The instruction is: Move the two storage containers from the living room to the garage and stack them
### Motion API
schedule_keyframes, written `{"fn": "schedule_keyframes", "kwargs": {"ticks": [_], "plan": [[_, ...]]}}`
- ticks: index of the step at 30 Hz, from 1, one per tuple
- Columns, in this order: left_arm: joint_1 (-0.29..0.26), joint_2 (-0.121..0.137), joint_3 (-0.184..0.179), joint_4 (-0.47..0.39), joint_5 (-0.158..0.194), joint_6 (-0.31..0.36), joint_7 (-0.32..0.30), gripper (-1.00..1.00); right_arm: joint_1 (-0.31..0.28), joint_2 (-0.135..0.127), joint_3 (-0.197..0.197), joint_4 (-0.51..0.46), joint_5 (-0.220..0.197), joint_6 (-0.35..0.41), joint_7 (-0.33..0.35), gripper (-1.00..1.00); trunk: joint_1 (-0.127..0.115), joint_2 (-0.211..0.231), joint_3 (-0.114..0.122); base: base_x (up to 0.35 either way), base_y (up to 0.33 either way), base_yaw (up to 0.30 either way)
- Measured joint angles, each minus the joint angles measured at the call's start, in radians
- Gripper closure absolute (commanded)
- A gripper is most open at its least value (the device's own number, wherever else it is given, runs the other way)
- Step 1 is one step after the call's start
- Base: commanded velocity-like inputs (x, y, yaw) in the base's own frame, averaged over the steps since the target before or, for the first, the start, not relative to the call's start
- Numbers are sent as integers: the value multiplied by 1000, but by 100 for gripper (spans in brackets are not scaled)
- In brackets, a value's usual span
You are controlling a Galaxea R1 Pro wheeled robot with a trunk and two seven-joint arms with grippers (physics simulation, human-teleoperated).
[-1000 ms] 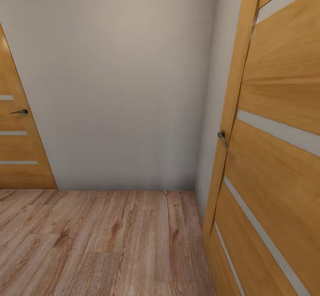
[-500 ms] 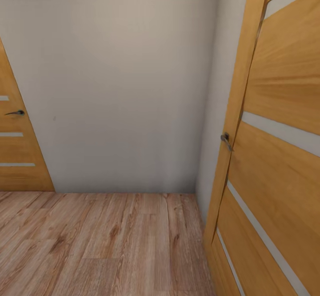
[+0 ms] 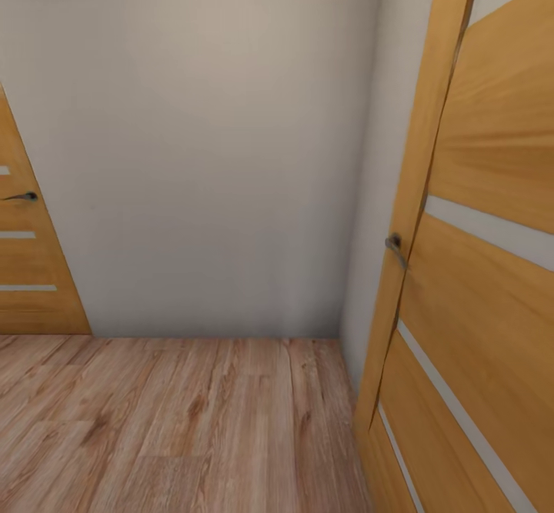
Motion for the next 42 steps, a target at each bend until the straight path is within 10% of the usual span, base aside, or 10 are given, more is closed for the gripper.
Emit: {"fn": "schedule_keyframes", "kwargs": {"ticks": [42], "plan": [[0, 0, 2, -1, 0, -2, 1, -100, 0, 0, 1, 0, 1, 0, 4, -100, 1, 0, 0, 62, 0, 22]]}}
